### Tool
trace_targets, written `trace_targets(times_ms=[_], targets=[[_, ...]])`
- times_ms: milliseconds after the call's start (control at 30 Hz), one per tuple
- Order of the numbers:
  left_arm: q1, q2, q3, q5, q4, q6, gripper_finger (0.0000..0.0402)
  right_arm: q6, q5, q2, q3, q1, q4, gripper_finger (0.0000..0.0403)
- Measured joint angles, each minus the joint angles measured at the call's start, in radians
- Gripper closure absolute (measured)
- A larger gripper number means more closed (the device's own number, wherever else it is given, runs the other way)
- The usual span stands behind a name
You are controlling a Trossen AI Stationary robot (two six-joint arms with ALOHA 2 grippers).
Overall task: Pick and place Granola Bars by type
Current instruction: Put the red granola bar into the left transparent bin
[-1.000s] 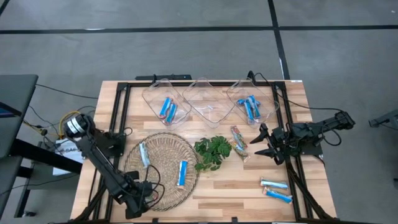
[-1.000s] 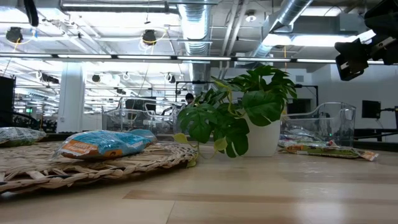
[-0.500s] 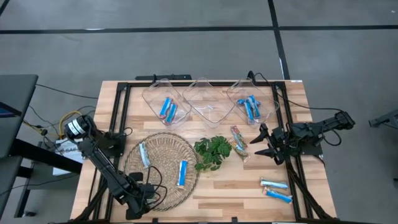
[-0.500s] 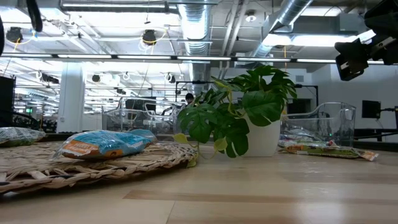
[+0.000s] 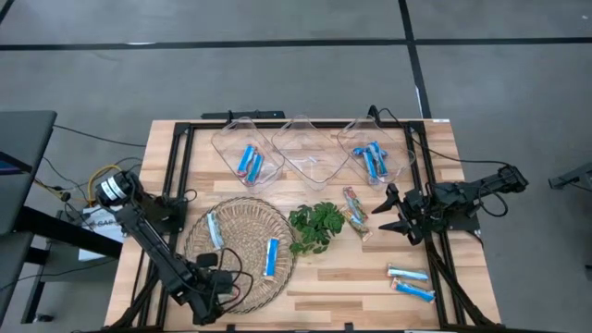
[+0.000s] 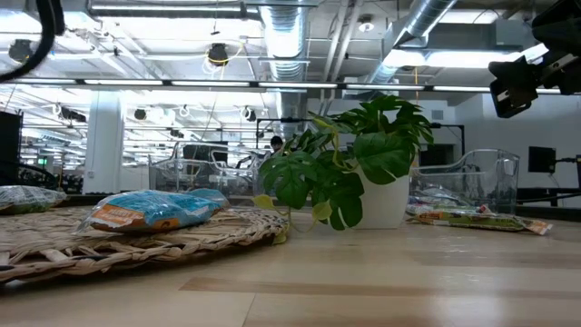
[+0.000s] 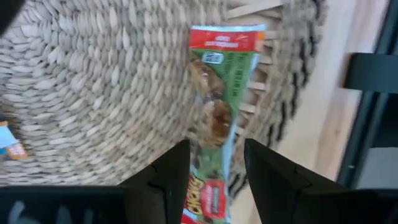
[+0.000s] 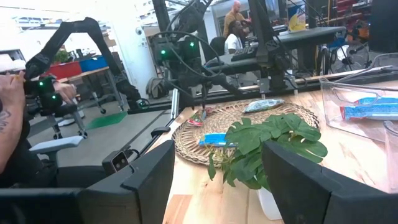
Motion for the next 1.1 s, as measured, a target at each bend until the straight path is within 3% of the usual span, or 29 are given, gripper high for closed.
trace_targets(times_ms=[633, 1100], targets=[[0.01, 0.002, -0.122, 0.022, 0.188, 0.016, 0.0263, 0.0, 0.0, 0.0, 0.0, 0.0, 0.0, 0.0171], [0.021, 0.002, -0.122, 0.018, 0.26, 0.055, 0.0387, 0.0, 0.0, 0.0, 0.0, 0.0, 0.0, 0.0171]])
